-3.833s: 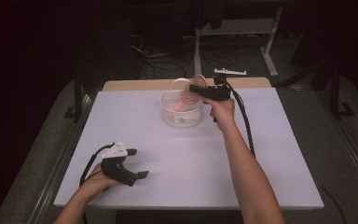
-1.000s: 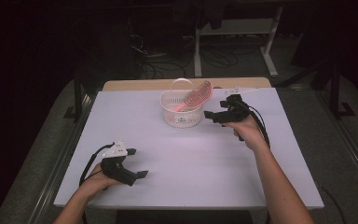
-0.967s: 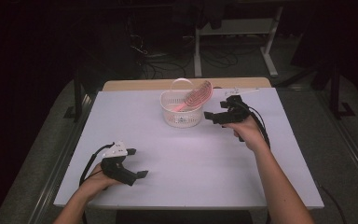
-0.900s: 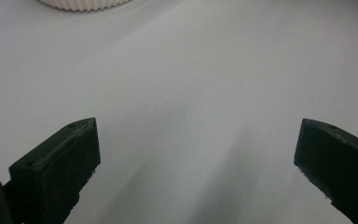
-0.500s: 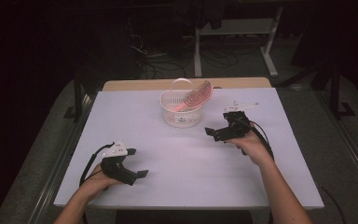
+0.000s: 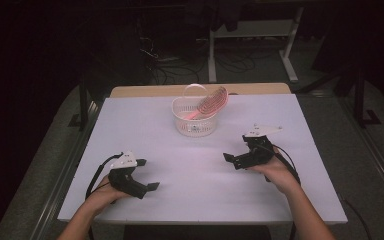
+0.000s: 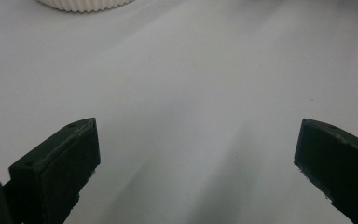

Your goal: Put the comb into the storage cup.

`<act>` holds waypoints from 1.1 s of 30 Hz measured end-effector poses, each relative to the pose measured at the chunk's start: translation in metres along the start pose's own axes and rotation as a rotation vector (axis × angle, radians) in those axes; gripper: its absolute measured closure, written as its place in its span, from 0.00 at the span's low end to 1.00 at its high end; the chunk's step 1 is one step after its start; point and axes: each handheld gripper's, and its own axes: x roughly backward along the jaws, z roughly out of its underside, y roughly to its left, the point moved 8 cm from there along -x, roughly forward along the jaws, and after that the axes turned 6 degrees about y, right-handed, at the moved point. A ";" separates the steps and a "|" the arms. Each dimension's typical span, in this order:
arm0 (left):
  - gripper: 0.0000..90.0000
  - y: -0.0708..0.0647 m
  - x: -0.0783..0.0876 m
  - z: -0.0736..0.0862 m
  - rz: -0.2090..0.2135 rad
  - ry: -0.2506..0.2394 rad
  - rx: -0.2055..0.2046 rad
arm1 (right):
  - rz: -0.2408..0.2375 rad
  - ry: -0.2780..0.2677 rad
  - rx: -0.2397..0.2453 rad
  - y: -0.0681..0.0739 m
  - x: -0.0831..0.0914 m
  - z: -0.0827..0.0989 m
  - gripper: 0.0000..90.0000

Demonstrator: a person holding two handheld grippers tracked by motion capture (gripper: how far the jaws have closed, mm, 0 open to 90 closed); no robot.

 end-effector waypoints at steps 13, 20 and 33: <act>0.00 -0.002 0.000 -0.002 0.006 -0.004 -0.005 | 0.001 -0.003 -0.021 0.010 0.016 0.034 0.00; 0.00 -0.002 0.000 -0.001 0.006 -0.008 -0.005 | 0.004 -0.014 -0.034 0.009 0.025 0.047 0.00; 0.00 -0.001 0.001 -0.001 0.004 -0.014 0.003 | 0.029 -0.008 -0.024 0.003 0.038 0.071 0.00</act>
